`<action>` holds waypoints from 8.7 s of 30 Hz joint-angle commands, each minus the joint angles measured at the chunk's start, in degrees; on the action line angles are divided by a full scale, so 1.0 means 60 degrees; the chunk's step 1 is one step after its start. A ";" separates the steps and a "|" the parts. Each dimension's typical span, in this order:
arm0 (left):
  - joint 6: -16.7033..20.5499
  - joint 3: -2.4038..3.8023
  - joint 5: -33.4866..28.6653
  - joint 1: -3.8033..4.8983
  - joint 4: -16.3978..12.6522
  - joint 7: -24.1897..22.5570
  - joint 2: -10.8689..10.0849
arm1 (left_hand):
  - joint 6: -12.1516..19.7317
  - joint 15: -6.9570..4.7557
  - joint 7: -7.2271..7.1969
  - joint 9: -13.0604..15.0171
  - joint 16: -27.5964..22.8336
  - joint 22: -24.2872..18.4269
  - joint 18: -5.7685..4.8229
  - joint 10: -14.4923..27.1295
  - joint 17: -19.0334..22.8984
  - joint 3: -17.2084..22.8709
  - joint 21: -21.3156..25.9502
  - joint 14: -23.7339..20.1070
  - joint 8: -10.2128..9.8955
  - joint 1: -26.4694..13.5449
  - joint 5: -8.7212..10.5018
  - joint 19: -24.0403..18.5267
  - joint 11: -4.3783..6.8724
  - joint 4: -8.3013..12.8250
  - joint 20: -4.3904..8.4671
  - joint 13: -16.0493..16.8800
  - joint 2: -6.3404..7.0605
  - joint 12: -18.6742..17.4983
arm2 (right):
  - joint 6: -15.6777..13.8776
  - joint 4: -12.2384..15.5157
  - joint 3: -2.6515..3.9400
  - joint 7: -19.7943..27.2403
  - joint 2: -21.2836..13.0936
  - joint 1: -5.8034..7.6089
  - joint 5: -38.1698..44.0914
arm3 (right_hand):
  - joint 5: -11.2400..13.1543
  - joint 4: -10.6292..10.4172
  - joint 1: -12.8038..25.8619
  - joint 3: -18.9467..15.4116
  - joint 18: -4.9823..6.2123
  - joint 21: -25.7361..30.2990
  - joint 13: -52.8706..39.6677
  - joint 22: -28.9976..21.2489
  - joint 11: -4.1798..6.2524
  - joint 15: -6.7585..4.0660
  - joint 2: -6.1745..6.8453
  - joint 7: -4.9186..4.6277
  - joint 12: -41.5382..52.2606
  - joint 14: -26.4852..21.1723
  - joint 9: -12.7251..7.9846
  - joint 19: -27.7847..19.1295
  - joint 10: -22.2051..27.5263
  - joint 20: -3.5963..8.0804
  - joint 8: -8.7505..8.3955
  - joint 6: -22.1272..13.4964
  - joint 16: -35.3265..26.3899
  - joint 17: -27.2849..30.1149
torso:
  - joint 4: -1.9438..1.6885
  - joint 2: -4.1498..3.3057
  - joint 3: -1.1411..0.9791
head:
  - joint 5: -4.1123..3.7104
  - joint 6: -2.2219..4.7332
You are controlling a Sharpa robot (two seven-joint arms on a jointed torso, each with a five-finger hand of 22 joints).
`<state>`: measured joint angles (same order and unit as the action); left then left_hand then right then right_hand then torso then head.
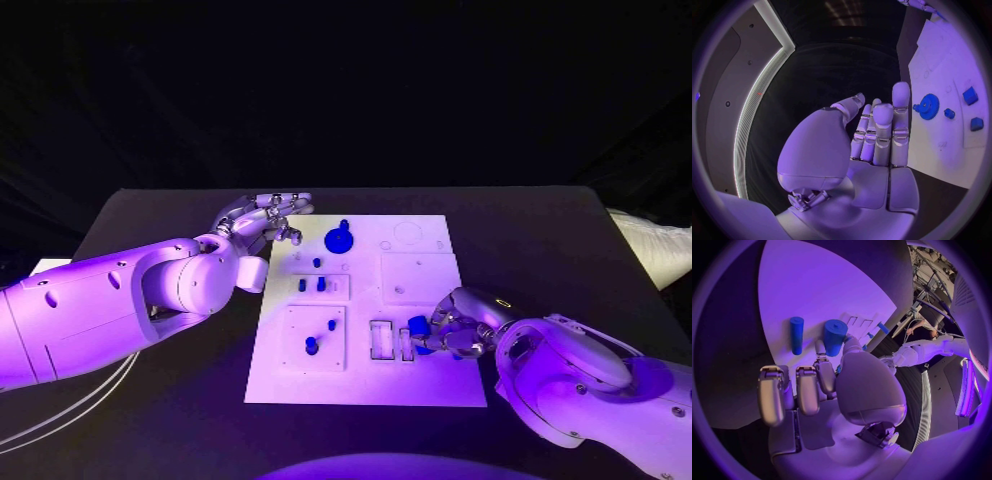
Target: Assemble the parts on the task board
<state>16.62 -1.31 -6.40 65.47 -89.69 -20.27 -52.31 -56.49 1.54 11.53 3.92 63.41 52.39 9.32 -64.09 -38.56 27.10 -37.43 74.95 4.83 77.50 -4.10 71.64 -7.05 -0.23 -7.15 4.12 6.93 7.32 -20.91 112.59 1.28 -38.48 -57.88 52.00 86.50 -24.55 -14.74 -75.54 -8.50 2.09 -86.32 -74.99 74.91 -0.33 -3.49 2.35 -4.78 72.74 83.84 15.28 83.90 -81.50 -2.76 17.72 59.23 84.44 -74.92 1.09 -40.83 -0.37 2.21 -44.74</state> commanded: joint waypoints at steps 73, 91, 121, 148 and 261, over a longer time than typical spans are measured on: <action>-0.0168 0.0004 0.0067 -0.0024 -0.0056 -0.0034 0.0064 | 0.0121 0.0023 -0.0005 -0.0001 -0.0021 -0.0074 0.0113 0.0121 0.0073 -0.0084 0.0137 -0.0097 0.0062 0.0050 -0.0066 -0.0077 0.0005 0.0047 -0.0014 -0.0013 -0.0111 0.0059 | -0.0465 0.0132 0.0100 0.0115 0.0718 0.0109 -0.2840 | 0.1637 -0.0312 0.1430 -0.0888 -0.0147 -0.0076 0.0072 0.1775 0.0065 -0.0061 -0.0259 0.0082 -0.0689 0.0680 0.1087 0.0574 0.0110 0.0056 -0.0054 -0.0014 0.0029 -0.0685 | 0.0007 -0.0004 -0.0004 | 0.0090 -0.0005; -0.0180 0.0004 0.0067 -0.0024 -0.0049 -0.0028 0.0051 | 0.0121 0.0023 -0.0005 -0.0001 -0.0021 -0.0074 0.0113 0.0121 0.0073 -0.0084 0.0137 -0.0097 0.0062 0.0050 -0.0066 -0.0077 0.0005 0.0047 -0.0014 -0.0013 -0.0111 0.0059 | -0.1026 0.0209 0.0100 0.1558 0.0568 0.0109 -0.2269 | 0.1066 0.0308 -0.0203 -0.0446 -0.0173 -0.0140 -0.0067 0.1874 0.0052 -0.0061 -0.0829 0.0029 -0.0625 0.0723 0.1292 0.0629 0.0064 0.0072 -0.0223 -0.0220 0.0121 -0.0896 | -0.0002 -0.0006 -0.0006 | 0.0088 0.0002; -0.0192 0.0002 0.0067 -0.0024 0.0007 -0.0009 0.0044 | 0.0134 0.0029 0.0000 0.0001 -0.0016 -0.0080 0.0112 0.0139 0.0082 -0.0104 0.0146 -0.0109 0.0079 0.0045 -0.0064 -0.0080 0.0000 0.0051 -0.0019 -0.0011 -0.0117 0.0084 | 0.3049 -0.0443 -0.0350 0.5436 0.0931 0.1413 0.5576 | 0.2823 0.2816 -0.2305 0.3593 -0.0186 -0.0180 -0.0394 0.1969 0.0472 -0.0281 0.0121 0.0728 -0.0133 0.0864 -0.0558 0.0607 0.0434 0.0158 -0.2280 -0.1084 0.0575 -0.1867 | 0.0007 -0.0003 0.0004 | 0.0201 -0.0079; -0.0213 0.0002 0.0067 -0.0024 0.0003 0.0021 0.0045 | 0.0141 0.0034 0.0005 0.0002 -0.0017 -0.0102 0.0115 0.0150 0.0098 -0.0124 0.0178 -0.0120 0.0092 0.0024 -0.0062 -0.0091 -0.0005 0.0042 -0.0023 -0.0010 -0.0123 0.0103 | 0.3451 -0.1038 -0.0715 0.5698 0.1726 0.1568 0.6095 | 0.2944 0.3249 -0.1554 0.5114 -0.0186 -0.0179 -0.0568 0.1986 0.0457 -0.0268 0.0455 0.0587 0.0315 0.0880 -0.0768 0.0608 0.0279 0.0115 -0.2150 -0.0301 0.0595 -0.1932 | 0.0002 -0.0011 -0.0003 | 0.0265 -0.0175; -0.0265 0.0001 0.0067 -0.0027 0.0018 0.0056 0.0045 | 0.0175 0.0042 0.0012 0.0001 -0.0011 -0.0129 0.0119 0.0196 0.0117 -0.0160 0.0218 -0.0136 0.0108 -0.0006 -0.0062 -0.0104 -0.0013 0.0031 -0.0031 -0.0012 -0.0130 0.0129 | 0.3340 -0.1130 -0.0669 0.5426 0.1592 0.1348 0.5313 | 0.3589 0.2931 -0.0819 0.5073 -0.0218 -0.0258 -0.0440 0.2101 0.0130 -0.0099 0.0371 0.0239 0.0304 0.0909 -0.0601 0.0694 0.0341 0.0061 -0.1899 0.1042 0.0648 -0.2050 | 0.0004 -0.0007 -0.0004 | 0.0299 -0.0344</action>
<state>16.03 -1.33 -6.22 65.36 -89.50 -19.66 -52.11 -55.88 1.94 11.74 3.92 63.41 51.68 9.32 -63.26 -37.93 26.53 -36.49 74.55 5.27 77.49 -4.10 71.44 -7.05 -0.02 -7.35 4.12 6.49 7.89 -3.50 105.75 -2.53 -6.65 -48.51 60.39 118.83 -2.97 2.84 -80.93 22.21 1.25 -88.04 -75.11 74.90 0.45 -3.99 4.67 0.24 74.82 83.92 10.71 84.01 -79.82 -2.06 6.22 62.18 88.65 -74.92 1.12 -40.87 -0.41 3.96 -46.74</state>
